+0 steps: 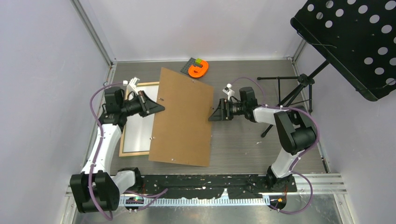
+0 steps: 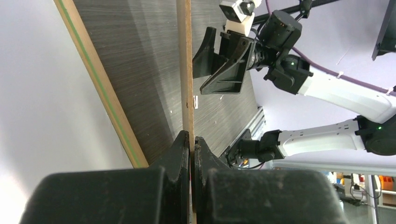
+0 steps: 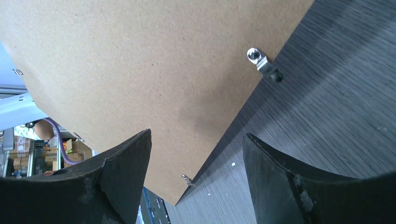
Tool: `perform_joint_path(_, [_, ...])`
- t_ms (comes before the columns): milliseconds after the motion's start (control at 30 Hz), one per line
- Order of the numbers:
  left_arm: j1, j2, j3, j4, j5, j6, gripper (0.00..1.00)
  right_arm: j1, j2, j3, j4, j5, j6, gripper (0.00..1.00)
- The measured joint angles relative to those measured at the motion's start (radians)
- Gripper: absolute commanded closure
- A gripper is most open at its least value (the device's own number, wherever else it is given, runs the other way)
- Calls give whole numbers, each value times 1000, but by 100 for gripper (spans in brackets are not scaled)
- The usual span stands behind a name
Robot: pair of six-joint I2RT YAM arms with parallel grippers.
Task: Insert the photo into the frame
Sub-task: Turn over the photo frame item at the center of the board.
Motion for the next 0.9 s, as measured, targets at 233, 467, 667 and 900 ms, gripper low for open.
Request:
perform_joint_path(233, [34,-8,-40,90,19,-69,100,2,39,-22,69,-10,27,22])
perform_joint_path(467, [49,-45,-96,166,26,-117,100,27,66,-35,156,-20,74,22])
perform_joint_path(667, [68,-70,-127,196,33,-140,100,58,76,-43,255,-49,143,26])
perform_joint_path(900, [86,-102,-149,207,27,-144,100,59,76,-51,345,-63,222,31])
